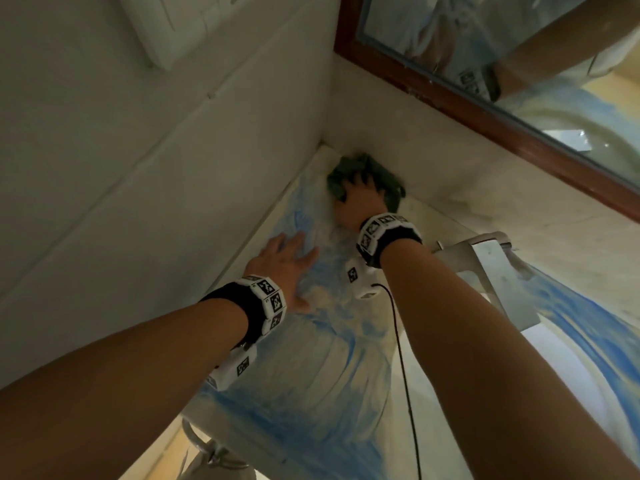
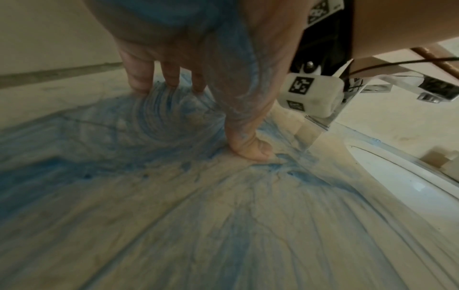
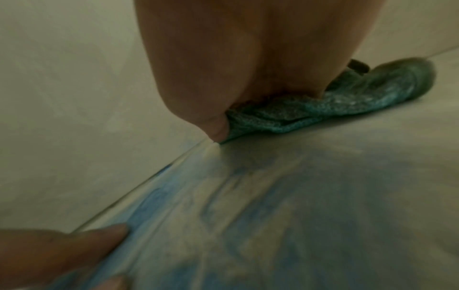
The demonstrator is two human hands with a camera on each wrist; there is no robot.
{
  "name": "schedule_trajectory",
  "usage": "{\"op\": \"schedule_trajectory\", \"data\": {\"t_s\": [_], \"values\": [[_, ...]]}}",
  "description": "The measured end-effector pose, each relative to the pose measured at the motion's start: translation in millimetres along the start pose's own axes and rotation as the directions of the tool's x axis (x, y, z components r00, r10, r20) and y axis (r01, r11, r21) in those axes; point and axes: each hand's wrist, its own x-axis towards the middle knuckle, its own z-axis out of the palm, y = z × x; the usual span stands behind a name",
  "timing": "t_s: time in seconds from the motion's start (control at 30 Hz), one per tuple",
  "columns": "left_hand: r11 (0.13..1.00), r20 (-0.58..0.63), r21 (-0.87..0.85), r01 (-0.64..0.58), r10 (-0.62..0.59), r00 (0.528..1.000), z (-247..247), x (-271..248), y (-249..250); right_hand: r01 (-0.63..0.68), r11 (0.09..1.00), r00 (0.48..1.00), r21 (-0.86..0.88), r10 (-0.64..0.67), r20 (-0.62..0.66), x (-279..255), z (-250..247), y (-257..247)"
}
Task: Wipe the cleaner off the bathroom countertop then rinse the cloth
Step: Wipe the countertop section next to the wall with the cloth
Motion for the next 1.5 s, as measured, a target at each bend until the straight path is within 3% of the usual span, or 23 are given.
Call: {"op": "schedule_trajectory", "data": {"t_s": [0.2, 0.43, 0.6, 0.73, 1.03, 1.33, 1.5], "values": [[1.0, -0.012, -0.004, -0.011, 0.011, 1.0, 1.3, -1.1, -1.1, 0.047, 0.999, 0.995, -0.018, -0.045, 0.087, -9.1, 0.8, -5.7], [0.998, -0.089, -0.056, 0.006, -0.011, 0.996, 4.0, -14.2, -4.7, -0.027, 0.986, 0.995, 0.162, 0.011, 0.099, -109.3, 24.0, 14.1], [0.992, -0.112, -0.112, 0.065, -0.078, 0.991, 12.9, -31.1, -12.8, -0.055, 0.987, 0.992, 0.152, 0.037, 0.121, -158.9, 42.4, 20.0], [0.985, -0.033, -0.114, 0.128, -0.133, 0.991, 19.3, -36.8, -27.0, -0.055, 0.992, 0.988, 0.112, 0.039, 0.147, -147.2, 37.8, 19.2], [0.984, 0.077, -0.122, 0.133, -0.124, 0.989, 26.7, -31.1, -25.0, -0.022, 0.996, 0.99, 0.092, 0.009, 0.141, -71.8, 12.4, 23.3], [0.98, 0.101, -0.138, 0.14, -0.127, 0.987, 22.9, -32.0, -19.8, -0.007, 0.995, 0.992, 0.104, -0.006, 0.123, -178.6, 53.2, 32.0], [0.978, 0.081, -0.155, 0.139, -0.128, 0.989, 24.6, -31.9, -20.1, 0.004, 0.998, 0.99, 0.061, -0.012, 0.14, -172.2, 47.2, 29.4]]}}
